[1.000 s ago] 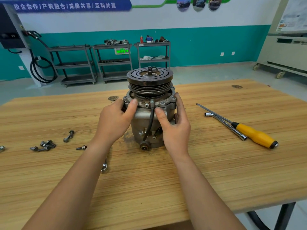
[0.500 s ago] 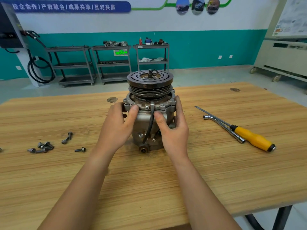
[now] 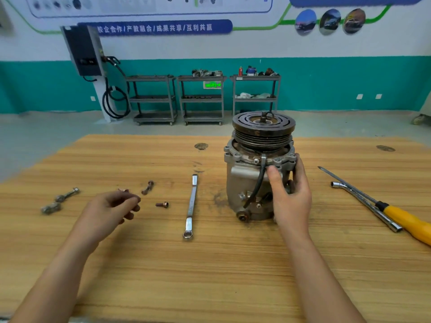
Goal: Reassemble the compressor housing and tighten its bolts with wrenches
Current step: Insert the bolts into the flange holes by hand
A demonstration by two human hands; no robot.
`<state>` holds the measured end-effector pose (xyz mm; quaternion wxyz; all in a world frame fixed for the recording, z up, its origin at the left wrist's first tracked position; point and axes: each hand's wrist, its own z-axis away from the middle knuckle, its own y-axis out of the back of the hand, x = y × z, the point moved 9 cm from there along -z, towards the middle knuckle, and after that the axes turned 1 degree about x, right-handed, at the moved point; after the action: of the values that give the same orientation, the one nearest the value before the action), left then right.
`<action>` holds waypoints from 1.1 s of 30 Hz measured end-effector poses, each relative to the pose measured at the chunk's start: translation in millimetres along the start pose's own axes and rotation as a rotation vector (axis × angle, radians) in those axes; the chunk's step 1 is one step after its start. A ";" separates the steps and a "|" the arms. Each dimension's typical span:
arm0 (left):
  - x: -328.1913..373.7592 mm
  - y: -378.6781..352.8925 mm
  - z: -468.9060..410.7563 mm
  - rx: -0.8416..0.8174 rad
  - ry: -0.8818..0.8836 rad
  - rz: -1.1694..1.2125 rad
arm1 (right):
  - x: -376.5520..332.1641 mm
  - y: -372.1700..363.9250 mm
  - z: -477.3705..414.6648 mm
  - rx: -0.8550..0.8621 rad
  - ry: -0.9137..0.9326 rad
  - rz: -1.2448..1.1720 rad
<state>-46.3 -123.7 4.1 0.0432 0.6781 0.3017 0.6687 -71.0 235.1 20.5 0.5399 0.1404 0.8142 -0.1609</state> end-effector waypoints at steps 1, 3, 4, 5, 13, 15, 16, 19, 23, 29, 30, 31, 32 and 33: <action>-4.6 5.5 -1.4 0.005 -0.016 -0.108 | 0.2 0.5 -0.1 0.008 0.001 0.003; -2.7 5.4 -5.4 0.019 -0.087 -0.312 | 0.8 1.5 -0.3 0.022 -0.002 0.014; 2.1 -1.1 -7.4 0.010 -0.134 -0.378 | 1.1 1.8 -0.4 0.023 -0.004 0.017; 7.7 -10.9 -9.7 -0.011 -0.183 -0.426 | 1.4 1.6 -0.5 0.022 -0.005 0.018; 29.0 -80.5 -31.3 -0.175 -0.416 -0.926 | 0.4 1.4 1.5 -0.008 -0.033 -0.043; 44.1 -80.9 -31.7 -0.153 -0.464 -0.750 | 0.7 1.2 1.6 -0.007 -0.037 -0.052; 56.5 -78.0 -29.5 -0.129 -0.456 -0.537 | 1.0 0.8 1.5 -0.008 -0.038 -0.053; 102.7 -78.7 -18.1 -0.153 -0.367 0.215 | 0.8 1.1 0.7 0.001 -0.038 -0.055; 159.4 -93.4 -13.6 -0.177 -0.431 0.446 | 1.0 1.9 0.3 0.006 -0.041 -0.060; 171.3 -102.2 -21.3 -0.178 -0.476 0.344 | -0.6 0.7 0.8 0.009 -0.026 -0.071; 173.4 -101.0 -21.9 -0.176 -0.495 0.314 | -0.6 0.7 0.8 0.008 -0.022 -0.071; 175.9 -99.9 -23.1 -0.176 -0.516 0.277 | -0.7 0.9 0.9 0.006 -0.017 -0.070; 178.7 -99.5 -24.4 -0.183 -0.533 0.239 | -1.0 0.8 0.9 0.004 -0.011 -0.070; 181.7 -99.9 -25.5 -0.197 -0.544 0.200 | -1.2 0.9 1.2 0.002 -0.007 -0.071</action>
<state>-119.0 33.7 120.6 0.1219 0.8513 0.1443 0.4895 -69.2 235.4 21.1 0.5364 0.1115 0.8167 -0.1815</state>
